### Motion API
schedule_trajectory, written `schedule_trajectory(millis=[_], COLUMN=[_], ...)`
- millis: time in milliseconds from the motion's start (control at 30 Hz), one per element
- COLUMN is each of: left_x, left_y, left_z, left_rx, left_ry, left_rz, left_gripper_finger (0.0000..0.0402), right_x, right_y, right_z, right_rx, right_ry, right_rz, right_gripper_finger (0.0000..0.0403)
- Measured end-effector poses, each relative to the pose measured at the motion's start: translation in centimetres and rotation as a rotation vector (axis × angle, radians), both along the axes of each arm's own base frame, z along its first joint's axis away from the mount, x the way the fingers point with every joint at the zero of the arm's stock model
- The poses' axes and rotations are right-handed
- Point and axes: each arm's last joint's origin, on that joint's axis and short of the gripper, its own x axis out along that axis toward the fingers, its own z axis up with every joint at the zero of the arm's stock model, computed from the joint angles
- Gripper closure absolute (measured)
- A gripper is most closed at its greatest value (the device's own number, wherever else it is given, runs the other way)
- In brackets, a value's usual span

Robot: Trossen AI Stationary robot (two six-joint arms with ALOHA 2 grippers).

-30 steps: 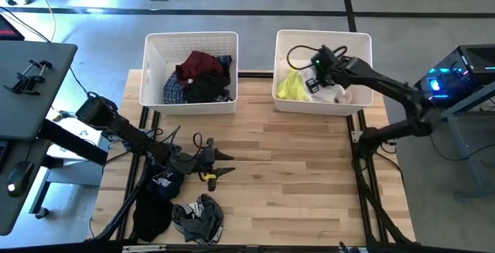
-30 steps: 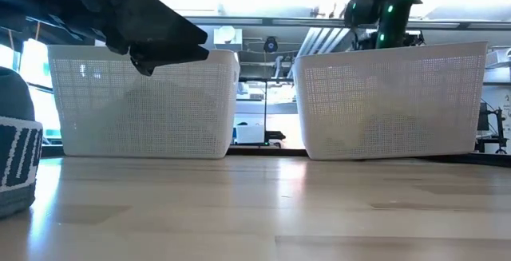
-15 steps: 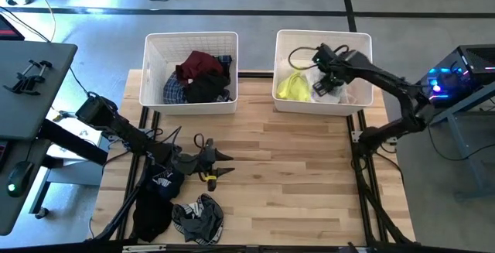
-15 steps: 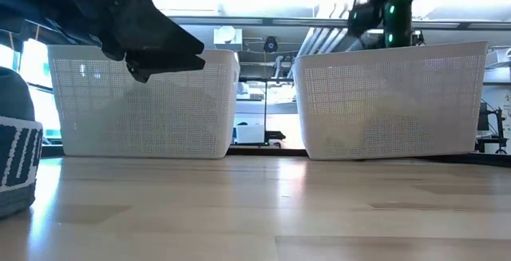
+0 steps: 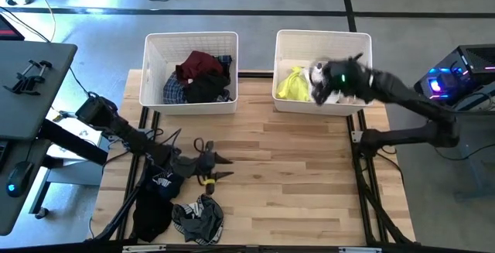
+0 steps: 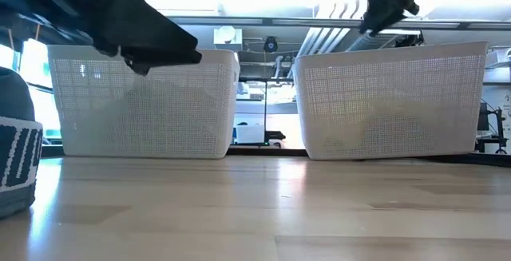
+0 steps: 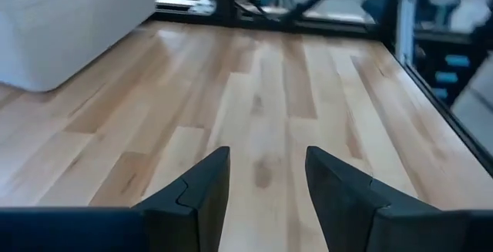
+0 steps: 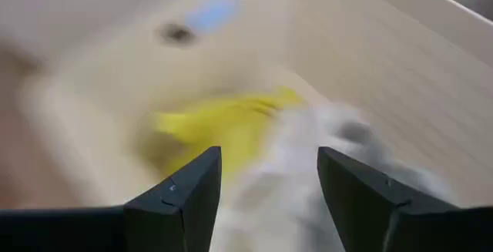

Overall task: Sort clothes
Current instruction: Put the dark blue boxer shorts into the left white bin

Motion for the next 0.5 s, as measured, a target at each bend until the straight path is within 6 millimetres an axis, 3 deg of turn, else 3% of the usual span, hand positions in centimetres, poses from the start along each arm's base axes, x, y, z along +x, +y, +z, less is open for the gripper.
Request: schedule_trajectory(millis=[133,267,500], left_x=[0.5,0.7,-0.7], left_y=[-1.9,-3.8,-5.0], left_z=[1.2,3.2,7.4], left_rx=[0.082,0.180,0.157], left_ry=[0.090,0.321,0.608], left_rz=[-0.062,-0.095,0.029], left_gripper_finger=[0.0261,0.0279,0.0296], right_x=[2.2,4.4,5.9], right_y=[4.7,9.2,14.5], right_z=[-2.9,-6.9,-12.6], right_rx=[-0.065,-0.161,-0.206], right_ry=[-0.155,-0.343,-0.586], right_rz=[0.331,0.603,0.780], right_gripper_finger=[0.0198,0.0198,0.0198])
